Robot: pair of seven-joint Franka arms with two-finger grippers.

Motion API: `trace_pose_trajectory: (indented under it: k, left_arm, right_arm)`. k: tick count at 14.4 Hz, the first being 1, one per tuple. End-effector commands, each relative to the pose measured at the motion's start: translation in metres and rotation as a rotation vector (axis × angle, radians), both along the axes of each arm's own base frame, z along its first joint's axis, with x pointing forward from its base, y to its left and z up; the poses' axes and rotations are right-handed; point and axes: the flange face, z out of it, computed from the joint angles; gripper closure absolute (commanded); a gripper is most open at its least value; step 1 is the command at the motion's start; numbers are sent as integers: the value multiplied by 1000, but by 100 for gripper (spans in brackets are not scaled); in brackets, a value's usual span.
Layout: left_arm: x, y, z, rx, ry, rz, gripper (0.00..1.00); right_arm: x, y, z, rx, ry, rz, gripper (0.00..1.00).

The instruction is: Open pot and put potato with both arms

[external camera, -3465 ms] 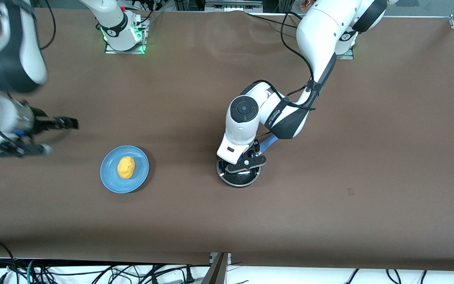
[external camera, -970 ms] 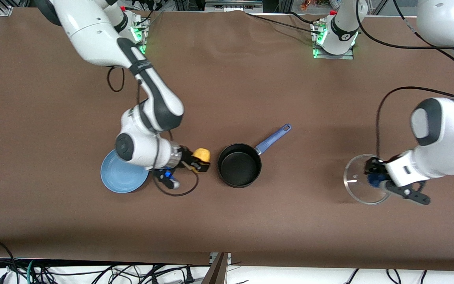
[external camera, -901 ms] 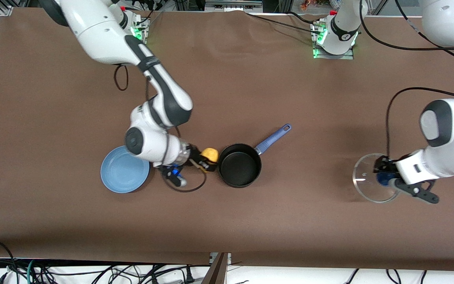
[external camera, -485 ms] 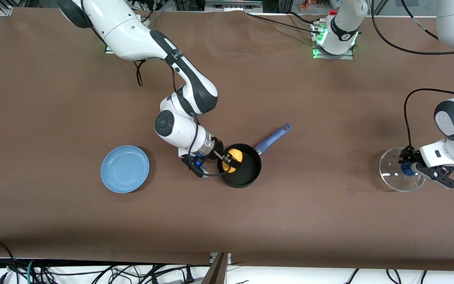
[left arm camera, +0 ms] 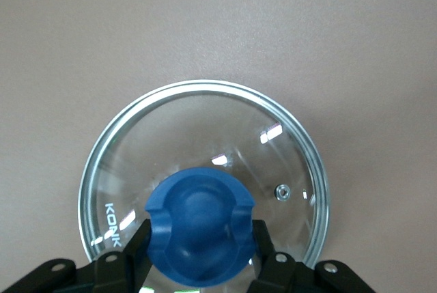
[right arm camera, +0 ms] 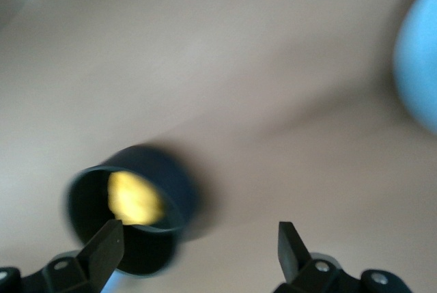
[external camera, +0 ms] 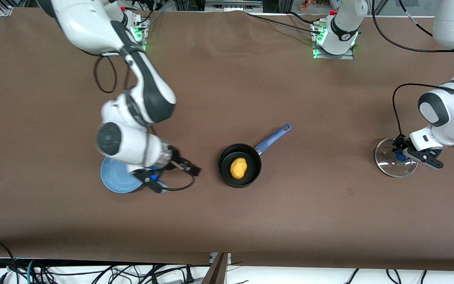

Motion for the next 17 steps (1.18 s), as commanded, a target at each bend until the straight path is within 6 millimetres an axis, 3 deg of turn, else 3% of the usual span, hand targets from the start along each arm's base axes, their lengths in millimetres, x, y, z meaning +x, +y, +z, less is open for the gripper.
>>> trace_pose_trajectory:
  k: [1, 3, 5, 7, 9, 10, 12, 14, 17]
  left_arm:
    - [-2, 2, 13, -37, -26, 25, 0]
    - [12, -12, 46, -81, -1, 50, 0]
    - [31, -29, 92, -98, 63, 127, 0]
    - [47, -61, 155, -42, 135, 221, 0]
    - [49, -93, 209, -26, 182, 328, 0]
    - [47, -108, 231, -19, 196, 373, 0]
    - [41, -144, 276, 24, 218, 423, 0]
    - [33, -171, 312, 40, 230, 482, 0]
    - [17, -187, 347, 30, 209, 507, 0]
  right_arm:
    - [-2, -93, 53, -111, 24, 203, 0]
    - [-12, -151, 84, -121, 74, 342, 0]
    - [-33, -192, 121, -128, 84, 321, 0]
    - [-75, -225, 157, -129, 83, 289, 0]
    - [-123, -248, 186, -150, 68, 283, 0]
    - [-142, -257, 194, -162, 59, 282, 0]
    - [-160, -265, 209, -165, 41, 281, 0]
    - [-160, -273, 214, -176, 34, 279, 0]
    - [-160, -273, 215, -177, 27, 286, 0]
